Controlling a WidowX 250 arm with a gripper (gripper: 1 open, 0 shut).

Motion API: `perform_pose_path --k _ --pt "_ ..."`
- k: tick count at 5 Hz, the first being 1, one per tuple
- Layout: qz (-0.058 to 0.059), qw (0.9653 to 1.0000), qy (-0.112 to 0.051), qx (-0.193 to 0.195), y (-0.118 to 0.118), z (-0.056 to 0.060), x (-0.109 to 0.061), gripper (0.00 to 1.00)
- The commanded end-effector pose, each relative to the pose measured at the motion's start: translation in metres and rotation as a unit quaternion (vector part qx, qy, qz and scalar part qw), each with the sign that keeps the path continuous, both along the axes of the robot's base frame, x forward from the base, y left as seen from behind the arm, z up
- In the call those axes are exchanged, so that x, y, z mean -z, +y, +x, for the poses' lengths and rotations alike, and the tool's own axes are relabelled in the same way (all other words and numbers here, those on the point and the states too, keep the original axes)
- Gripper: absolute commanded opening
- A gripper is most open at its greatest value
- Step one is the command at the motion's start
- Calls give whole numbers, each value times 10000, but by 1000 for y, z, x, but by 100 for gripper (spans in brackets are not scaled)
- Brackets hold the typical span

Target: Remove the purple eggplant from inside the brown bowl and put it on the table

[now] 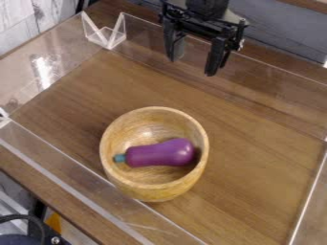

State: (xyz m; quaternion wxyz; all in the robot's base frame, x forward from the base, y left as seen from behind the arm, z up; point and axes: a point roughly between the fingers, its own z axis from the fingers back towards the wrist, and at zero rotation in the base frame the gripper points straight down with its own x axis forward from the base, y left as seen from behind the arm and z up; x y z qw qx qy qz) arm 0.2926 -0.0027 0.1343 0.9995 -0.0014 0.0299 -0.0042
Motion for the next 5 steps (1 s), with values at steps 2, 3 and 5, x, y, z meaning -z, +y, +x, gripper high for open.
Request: perform_pose_path --k 2,3,5 --pt "-25 9998 200 25 0 -5 13 100" --pt "-48 9994 262 228 3 -17 20 100" --pt "-65 9933 170 1139 26 -52 30 100"
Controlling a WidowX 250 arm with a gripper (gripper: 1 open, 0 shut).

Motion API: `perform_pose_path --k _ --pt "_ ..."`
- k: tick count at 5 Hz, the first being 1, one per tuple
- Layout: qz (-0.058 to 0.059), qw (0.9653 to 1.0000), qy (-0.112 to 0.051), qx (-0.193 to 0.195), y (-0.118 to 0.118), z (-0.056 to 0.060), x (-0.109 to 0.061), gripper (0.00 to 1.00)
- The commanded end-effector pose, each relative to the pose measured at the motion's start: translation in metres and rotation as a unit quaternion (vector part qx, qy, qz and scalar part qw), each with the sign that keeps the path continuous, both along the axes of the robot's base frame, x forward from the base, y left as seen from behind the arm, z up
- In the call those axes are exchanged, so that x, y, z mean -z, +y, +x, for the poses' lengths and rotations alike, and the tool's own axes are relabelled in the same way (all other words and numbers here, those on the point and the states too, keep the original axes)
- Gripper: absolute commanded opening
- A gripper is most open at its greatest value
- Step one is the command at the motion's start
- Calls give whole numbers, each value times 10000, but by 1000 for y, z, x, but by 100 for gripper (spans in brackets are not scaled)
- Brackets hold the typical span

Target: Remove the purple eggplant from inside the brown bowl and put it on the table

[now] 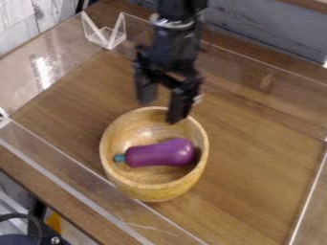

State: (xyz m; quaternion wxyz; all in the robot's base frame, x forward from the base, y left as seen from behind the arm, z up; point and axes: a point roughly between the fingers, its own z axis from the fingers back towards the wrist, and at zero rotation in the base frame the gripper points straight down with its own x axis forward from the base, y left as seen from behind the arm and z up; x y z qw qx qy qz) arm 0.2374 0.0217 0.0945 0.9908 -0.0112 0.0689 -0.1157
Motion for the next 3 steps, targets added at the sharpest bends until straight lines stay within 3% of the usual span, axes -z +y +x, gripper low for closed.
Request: perform_pose_path --k 1,3 --pt "48 9984 -255 496 7 -10 -4 100" --pt "137 9950 -439 884 3 -25 20 100"
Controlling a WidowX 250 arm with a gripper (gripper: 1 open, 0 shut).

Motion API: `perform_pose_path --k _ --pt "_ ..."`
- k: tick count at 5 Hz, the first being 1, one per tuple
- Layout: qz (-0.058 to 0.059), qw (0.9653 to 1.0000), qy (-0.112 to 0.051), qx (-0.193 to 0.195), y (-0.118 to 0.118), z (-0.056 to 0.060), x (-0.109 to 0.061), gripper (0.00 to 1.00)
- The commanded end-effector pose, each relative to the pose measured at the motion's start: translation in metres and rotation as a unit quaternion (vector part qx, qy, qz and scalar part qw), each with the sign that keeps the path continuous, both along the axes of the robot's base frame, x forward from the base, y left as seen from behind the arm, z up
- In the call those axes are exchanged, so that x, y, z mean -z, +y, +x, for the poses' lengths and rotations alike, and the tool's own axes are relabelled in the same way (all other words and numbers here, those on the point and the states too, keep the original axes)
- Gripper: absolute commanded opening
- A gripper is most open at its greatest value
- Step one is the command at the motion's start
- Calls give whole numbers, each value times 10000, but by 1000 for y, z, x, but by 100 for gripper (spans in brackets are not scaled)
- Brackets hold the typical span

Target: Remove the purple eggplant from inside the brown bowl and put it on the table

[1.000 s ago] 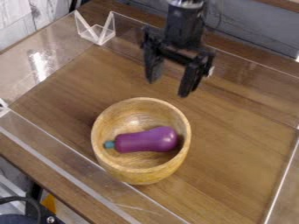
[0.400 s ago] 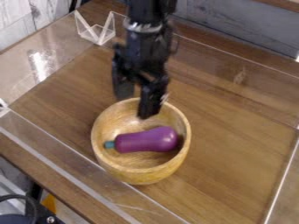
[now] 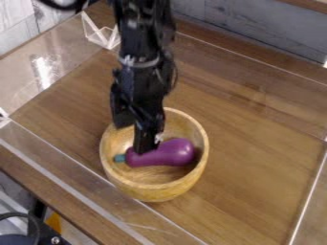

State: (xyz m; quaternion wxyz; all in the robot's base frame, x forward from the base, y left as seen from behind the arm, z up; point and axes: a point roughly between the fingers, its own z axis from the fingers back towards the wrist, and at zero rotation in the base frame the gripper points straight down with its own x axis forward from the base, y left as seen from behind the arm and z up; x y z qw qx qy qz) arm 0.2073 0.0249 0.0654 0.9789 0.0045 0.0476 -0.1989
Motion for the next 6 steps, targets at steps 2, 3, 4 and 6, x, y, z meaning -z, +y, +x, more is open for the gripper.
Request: perform_pose_path --k 2,3,4,6 --pt "144 9992 -336 141 -8 1 16 100" --pt "180 9988 -395 205 -12 1 23 100" --pt "219 9982 -474 302 -16 5 31 100" --pt "273 9959 -703 492 -15 11 33 100"
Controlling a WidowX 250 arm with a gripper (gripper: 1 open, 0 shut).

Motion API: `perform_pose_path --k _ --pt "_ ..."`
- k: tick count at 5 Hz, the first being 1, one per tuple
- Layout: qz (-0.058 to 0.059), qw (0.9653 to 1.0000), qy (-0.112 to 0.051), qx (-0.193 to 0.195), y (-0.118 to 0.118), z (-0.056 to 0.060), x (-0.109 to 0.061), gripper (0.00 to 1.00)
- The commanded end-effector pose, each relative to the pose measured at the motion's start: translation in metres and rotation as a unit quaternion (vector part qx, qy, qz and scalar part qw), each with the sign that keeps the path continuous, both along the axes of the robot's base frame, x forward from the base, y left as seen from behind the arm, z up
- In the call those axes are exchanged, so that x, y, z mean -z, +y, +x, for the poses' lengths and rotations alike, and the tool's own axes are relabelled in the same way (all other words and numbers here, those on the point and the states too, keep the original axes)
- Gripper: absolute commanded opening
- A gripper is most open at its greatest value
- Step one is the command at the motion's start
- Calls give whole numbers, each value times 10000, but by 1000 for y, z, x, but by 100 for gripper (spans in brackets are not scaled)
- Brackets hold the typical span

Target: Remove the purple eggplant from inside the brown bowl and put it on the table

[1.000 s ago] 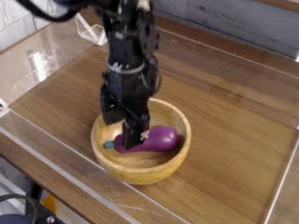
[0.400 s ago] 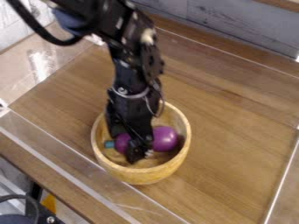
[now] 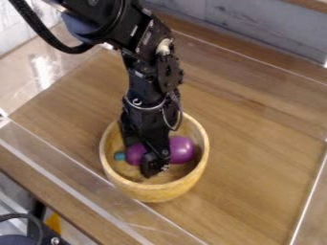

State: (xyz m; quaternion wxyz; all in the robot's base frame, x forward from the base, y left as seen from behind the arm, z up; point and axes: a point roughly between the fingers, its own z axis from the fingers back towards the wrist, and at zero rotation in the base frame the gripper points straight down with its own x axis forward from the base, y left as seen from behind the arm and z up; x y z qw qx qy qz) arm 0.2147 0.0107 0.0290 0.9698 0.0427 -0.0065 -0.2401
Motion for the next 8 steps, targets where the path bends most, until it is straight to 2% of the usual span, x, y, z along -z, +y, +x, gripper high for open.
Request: perform_pose_path --k 1,6,7,8 --pt "17 9999 -127 102 0 4 -3 100" --pt "69 9989 -265 389 -1 6 -5 100" --pt "88 9988 -257 403 -1 6 -5 0" --pt "112 9987 -247 423 -1 6 -6 0"
